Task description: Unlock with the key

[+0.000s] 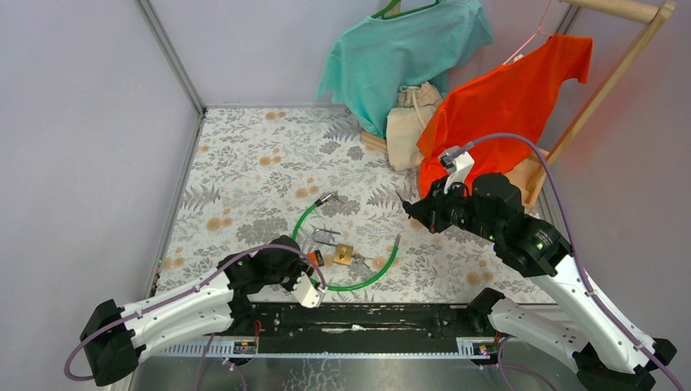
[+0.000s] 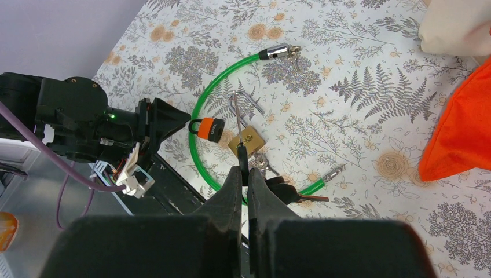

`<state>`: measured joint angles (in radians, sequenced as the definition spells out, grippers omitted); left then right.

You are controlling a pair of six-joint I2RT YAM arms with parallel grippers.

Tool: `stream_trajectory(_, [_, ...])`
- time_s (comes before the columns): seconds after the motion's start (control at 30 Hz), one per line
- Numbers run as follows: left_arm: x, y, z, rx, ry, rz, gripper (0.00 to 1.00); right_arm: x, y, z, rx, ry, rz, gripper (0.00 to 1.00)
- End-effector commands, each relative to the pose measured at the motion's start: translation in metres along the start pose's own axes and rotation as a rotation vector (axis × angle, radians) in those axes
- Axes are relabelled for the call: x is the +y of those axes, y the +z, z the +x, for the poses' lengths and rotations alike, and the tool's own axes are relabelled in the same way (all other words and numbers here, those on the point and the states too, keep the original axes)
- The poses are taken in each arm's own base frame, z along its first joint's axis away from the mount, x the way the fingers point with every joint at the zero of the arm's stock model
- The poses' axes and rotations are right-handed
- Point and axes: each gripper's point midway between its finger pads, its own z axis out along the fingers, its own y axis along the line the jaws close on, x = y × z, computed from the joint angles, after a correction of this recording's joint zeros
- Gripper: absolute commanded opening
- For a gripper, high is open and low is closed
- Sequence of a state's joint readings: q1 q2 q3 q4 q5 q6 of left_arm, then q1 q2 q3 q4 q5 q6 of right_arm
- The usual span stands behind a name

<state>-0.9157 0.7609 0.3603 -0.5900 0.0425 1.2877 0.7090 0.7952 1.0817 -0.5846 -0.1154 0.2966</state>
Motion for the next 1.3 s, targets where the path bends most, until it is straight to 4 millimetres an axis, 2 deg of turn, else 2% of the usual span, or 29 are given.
stream_trajectory(0.0, [-0.015,-0.002,-0.007,-0.03,-0.03,0.1,0.36,0.005,-0.002,-0.015,-0.064,0.001,-0.015,0.0])
stream_trajectory(0.17, [-0.021,0.003,-0.007,-0.017,-0.044,0.179,0.36,0.004,0.0,-0.013,-0.061,0.008,-0.013,0.0])
stream_trajectory(0.33, [-0.011,0.011,-0.008,0.001,-0.063,0.182,0.35,0.005,0.001,-0.011,-0.051,0.009,-0.019,0.0])
stream_trajectory(0.57, [-0.011,0.004,-0.007,-0.007,-0.019,0.161,0.34,0.003,0.001,-0.008,-0.048,0.011,-0.015,0.0])
stream_trajectory(0.8, [0.009,-0.001,-0.016,-0.049,-0.005,0.087,0.36,0.003,0.004,-0.007,-0.042,0.009,-0.018,0.0])
stream_trajectory(0.97, [0.024,0.003,-0.024,-0.058,-0.08,0.104,0.36,0.003,0.005,-0.006,-0.037,0.012,-0.017,0.0])
stream_trajectory(1.13, [0.022,0.012,-0.028,-0.07,-0.106,0.134,0.35,0.002,0.005,-0.005,-0.037,0.013,-0.015,0.0])
stream_trajectory(1.27, [0.011,0.016,-0.027,-0.071,-0.124,0.16,0.35,0.002,0.005,-0.005,-0.035,0.013,-0.011,0.0])
